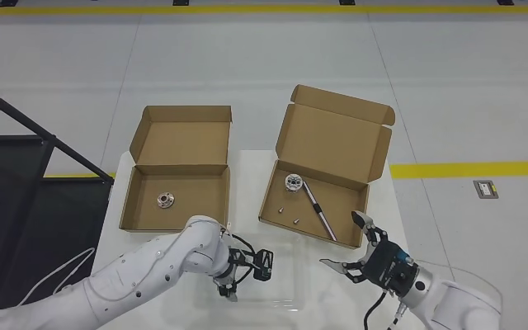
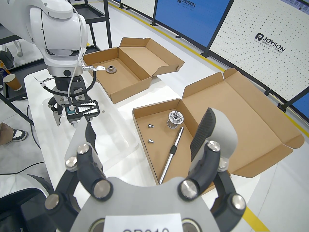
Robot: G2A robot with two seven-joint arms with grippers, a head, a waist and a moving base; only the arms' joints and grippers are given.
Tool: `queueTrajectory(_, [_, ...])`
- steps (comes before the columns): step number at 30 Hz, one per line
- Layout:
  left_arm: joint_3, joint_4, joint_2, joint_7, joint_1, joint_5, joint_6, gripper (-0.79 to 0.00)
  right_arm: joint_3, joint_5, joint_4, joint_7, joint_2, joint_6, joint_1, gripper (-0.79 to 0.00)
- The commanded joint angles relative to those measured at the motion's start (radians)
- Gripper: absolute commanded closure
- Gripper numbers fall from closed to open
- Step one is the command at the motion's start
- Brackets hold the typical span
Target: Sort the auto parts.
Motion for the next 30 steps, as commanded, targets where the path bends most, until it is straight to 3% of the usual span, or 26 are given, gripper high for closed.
queueTrajectory(1, [0.000, 0.000, 0.000, 0.000, 0.000, 0.000, 0.000, -0.785, 0.000, 0.000, 0.000, 0.000, 0.000, 0.000, 0.000, -0.785])
queueTrajectory(5, [0.000, 0.000, 0.000, 0.000, 0.000, 0.000, 0.000, -0.785, 0.000, 0.000, 0.000, 0.000, 0.000, 0.000, 0.000, -0.785])
queueTrajectory(13, [-0.033, -0.008, 0.019, 0.034, 0.043, 0.091, 0.086, -0.785, 0.000, 0.000, 0.000, 0.000, 0.000, 0.000, 0.000, -0.785])
queueTrajectory(15, [-0.037, -0.015, 0.024, 0.027, 0.056, 0.100, 0.090, -0.674, 0.000, 0.000, 0.000, 0.000, 0.000, 0.000, 0.000, -0.785])
queueTrajectory(25, [-0.061, -0.010, 0.038, 0.038, 0.114, 0.117, 0.092, -0.517, 0.000, 0.000, 0.000, 0.000, 0.000, 0.000, 0.000, -0.785])
queueTrajectory(30, [-0.074, 0.009, 0.039, 0.053, 0.132, 0.143, 0.089, -0.486, 0.000, 0.000, 0.000, 0.000, 0.000, 0.000, 0.000, -0.785])
